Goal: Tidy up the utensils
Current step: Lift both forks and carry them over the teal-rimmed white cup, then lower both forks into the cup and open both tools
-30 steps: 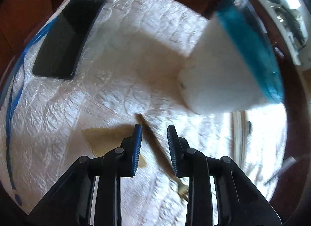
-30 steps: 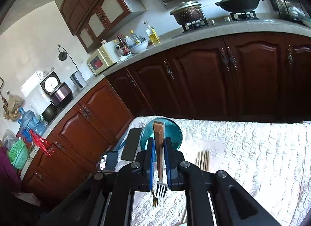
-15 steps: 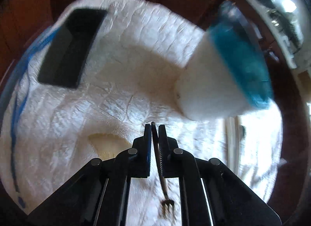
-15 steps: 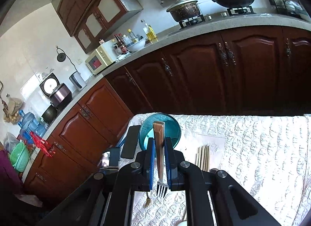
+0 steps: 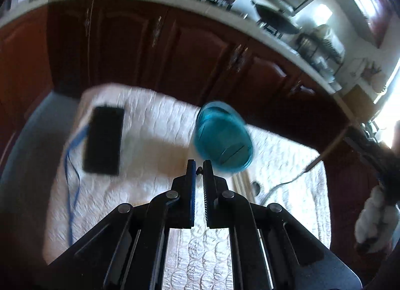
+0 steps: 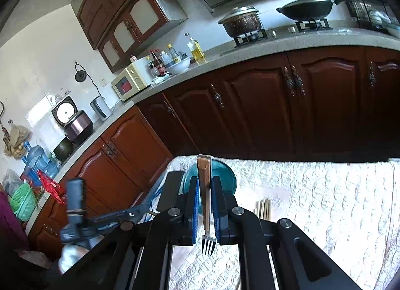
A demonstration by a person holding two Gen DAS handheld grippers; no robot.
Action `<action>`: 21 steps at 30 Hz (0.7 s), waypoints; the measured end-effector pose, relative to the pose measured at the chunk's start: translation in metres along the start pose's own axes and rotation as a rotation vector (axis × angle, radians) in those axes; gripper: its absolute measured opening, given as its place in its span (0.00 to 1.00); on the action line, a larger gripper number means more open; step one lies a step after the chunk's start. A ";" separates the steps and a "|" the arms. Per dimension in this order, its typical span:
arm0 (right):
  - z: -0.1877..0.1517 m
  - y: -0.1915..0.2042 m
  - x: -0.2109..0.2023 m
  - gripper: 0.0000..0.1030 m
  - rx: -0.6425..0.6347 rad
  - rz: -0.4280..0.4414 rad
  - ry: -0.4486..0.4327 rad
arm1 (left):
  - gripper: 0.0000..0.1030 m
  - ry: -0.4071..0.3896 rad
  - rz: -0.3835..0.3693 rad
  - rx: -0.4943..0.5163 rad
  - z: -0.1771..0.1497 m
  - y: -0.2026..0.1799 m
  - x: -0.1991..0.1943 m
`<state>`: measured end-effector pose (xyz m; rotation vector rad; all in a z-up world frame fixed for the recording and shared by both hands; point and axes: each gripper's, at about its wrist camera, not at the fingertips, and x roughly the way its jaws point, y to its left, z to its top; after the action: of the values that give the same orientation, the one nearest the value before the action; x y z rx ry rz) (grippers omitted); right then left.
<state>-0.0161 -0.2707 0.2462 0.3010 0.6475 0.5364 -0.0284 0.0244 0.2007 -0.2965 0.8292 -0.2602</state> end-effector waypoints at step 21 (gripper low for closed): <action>0.076 0.020 0.097 0.09 -0.122 -0.139 -0.066 | 0.04 -0.055 0.048 0.126 0.075 -0.048 0.047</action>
<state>0.0896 -0.2074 0.2653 0.1565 0.5646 0.4288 0.0536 -0.0247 0.2341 -0.1650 0.7608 -0.2570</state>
